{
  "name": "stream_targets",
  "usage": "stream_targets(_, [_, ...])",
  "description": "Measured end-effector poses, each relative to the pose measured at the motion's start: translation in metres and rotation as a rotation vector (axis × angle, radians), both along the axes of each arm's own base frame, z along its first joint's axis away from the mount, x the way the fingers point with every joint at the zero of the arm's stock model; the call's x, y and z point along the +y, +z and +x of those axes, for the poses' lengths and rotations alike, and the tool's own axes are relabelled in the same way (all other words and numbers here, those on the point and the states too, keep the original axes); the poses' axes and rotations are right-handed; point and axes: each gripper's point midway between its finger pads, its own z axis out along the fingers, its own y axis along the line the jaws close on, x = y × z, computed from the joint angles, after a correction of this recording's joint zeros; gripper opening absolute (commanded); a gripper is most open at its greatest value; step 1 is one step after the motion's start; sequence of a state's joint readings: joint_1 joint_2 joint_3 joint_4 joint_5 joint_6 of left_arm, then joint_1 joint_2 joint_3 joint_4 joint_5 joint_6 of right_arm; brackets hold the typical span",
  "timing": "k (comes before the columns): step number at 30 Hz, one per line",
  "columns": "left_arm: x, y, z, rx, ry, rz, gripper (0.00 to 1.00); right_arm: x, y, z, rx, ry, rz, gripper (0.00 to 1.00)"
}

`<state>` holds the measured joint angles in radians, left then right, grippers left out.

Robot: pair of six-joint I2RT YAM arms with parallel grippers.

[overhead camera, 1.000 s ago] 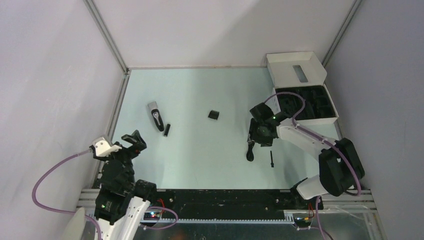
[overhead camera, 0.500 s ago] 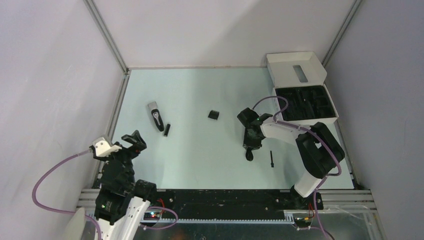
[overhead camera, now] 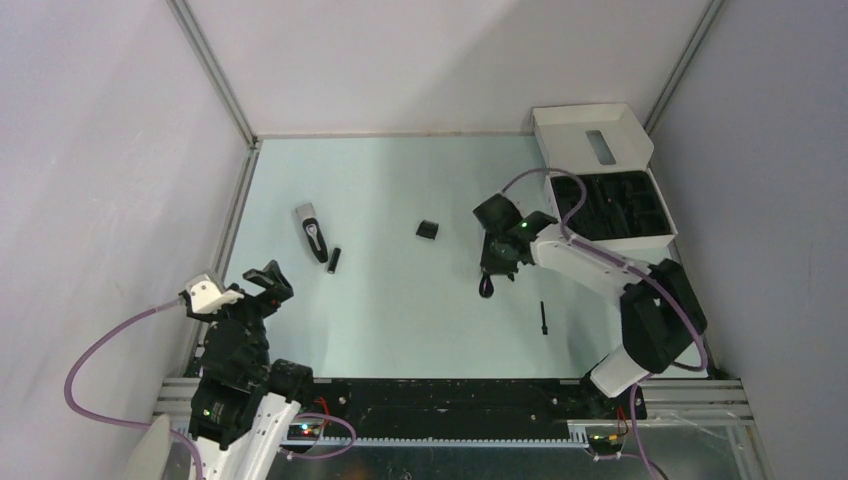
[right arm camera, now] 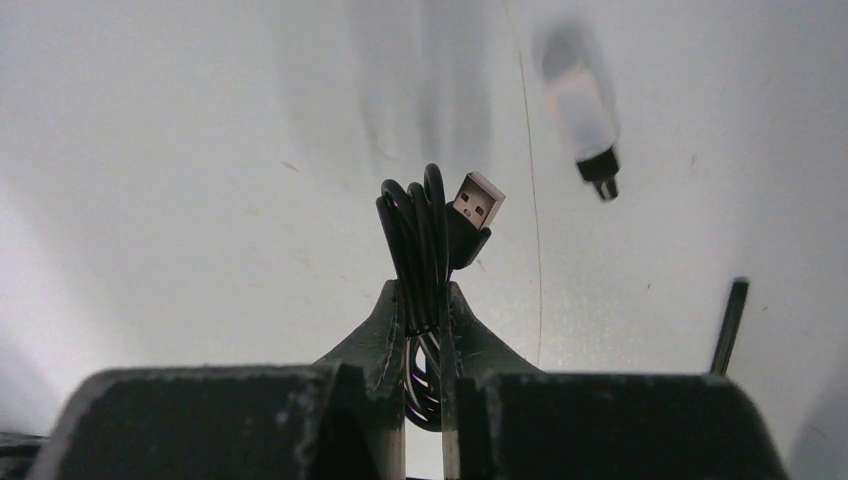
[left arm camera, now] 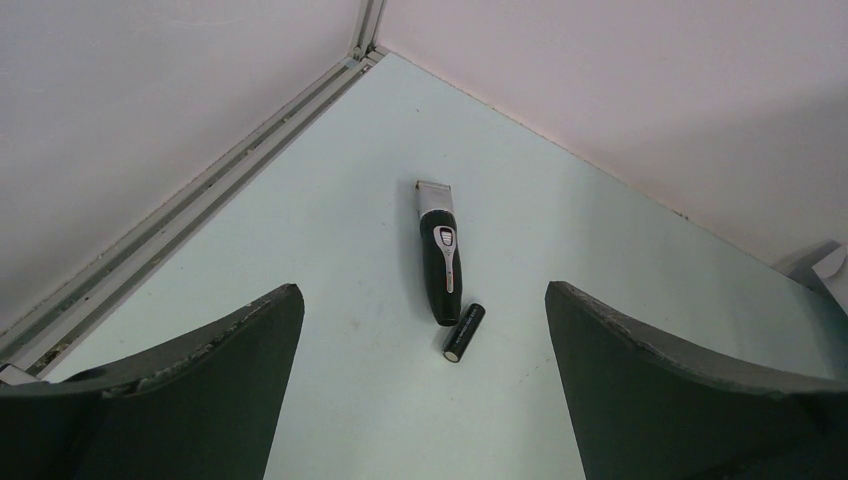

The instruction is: Sort the hair-cutting tools

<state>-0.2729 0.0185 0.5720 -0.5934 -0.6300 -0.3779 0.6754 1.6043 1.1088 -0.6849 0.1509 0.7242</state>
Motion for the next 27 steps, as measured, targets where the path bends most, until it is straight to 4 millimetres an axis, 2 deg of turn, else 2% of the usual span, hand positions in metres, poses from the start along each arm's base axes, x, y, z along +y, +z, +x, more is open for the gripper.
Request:
stream_targets(2, [0.000,0.000,0.000,0.000,0.000,0.000,0.98,-0.001,0.027,0.017,-0.065,-0.029,0.049,0.02])
stream_targets(4, [0.000,0.000,0.000,0.001,0.003,0.000,0.98,-0.011,0.053,0.037,-0.132,-0.080,0.091,0.01])
stream_targets(6, [0.001,0.000,0.000,0.001,0.005,0.001,0.98,-0.029,0.071,0.055,-0.184,-0.141,0.116,0.02])
stream_targets(9, [0.001,0.000,0.000,0.003,0.009,0.002,0.98,-0.068,0.088,0.080,-0.238,-0.260,0.129,0.02])
stream_targets(17, [0.003,-0.004,0.003,0.027,0.021,0.010,0.98,-0.172,0.104,0.131,-0.356,-0.581,0.133,0.02])
stream_targets(21, [0.003,-0.006,0.004,0.040,0.023,0.015,0.98,-0.210,0.110,0.161,-0.409,-0.707,0.154,0.02])
stream_targets(23, [0.002,-0.007,0.005,0.048,0.025,0.018,0.98,-0.220,0.109,0.174,-0.427,-0.741,0.161,0.02])
stream_targets(24, [0.003,-0.007,0.006,0.052,0.026,0.019,0.98,-0.232,0.106,0.186,-0.434,-0.775,0.164,0.02])
stream_targets(27, [0.003,-0.009,0.007,0.066,0.031,0.024,0.98,-0.249,0.097,0.207,-0.440,-0.830,0.170,0.02])
